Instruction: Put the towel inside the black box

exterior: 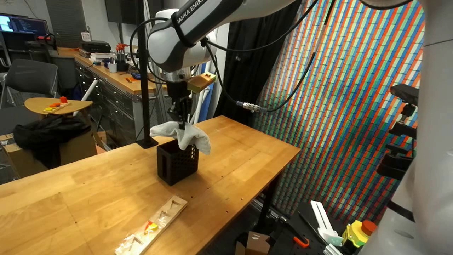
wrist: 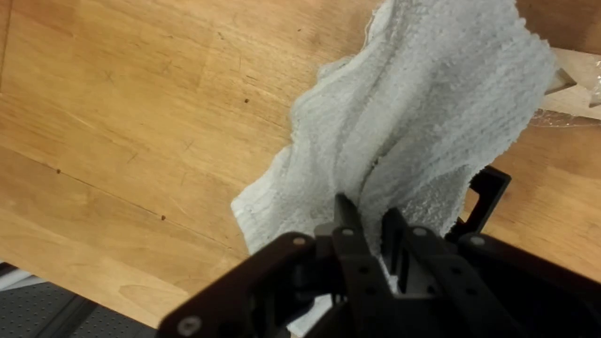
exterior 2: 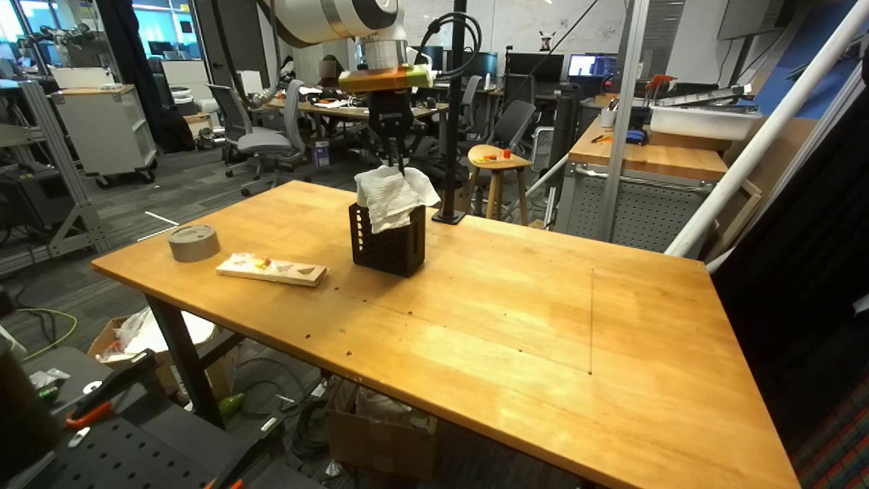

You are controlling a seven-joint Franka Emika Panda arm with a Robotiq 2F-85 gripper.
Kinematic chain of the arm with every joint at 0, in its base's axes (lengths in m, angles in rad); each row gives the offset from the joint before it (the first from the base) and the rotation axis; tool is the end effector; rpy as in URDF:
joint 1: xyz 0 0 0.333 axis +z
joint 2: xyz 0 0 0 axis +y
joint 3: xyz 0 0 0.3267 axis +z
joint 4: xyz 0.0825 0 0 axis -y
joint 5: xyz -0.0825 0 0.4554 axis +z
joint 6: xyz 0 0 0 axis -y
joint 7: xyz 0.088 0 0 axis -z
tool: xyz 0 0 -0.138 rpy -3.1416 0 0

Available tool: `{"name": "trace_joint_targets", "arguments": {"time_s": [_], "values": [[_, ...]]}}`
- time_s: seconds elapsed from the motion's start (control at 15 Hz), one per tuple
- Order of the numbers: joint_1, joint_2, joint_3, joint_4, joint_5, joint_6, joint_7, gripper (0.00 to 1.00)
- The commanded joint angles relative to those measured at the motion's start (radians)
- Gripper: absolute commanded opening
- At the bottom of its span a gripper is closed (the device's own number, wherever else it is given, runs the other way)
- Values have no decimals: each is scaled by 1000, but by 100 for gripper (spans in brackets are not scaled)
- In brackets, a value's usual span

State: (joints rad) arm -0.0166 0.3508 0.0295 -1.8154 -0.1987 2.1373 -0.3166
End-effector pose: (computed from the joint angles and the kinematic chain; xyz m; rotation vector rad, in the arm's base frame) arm 0.6979 -0.0054 0.2850 2.9196 0.6485 -0.0772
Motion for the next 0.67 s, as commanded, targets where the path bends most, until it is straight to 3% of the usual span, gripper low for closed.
{"name": "trace_joint_targets", "arguments": {"time_s": [0.0, 0.6], "values": [[-20, 29, 19, 3, 57, 66, -70, 5], [-26, 89, 29, -17, 125, 84, -82, 5]]}}
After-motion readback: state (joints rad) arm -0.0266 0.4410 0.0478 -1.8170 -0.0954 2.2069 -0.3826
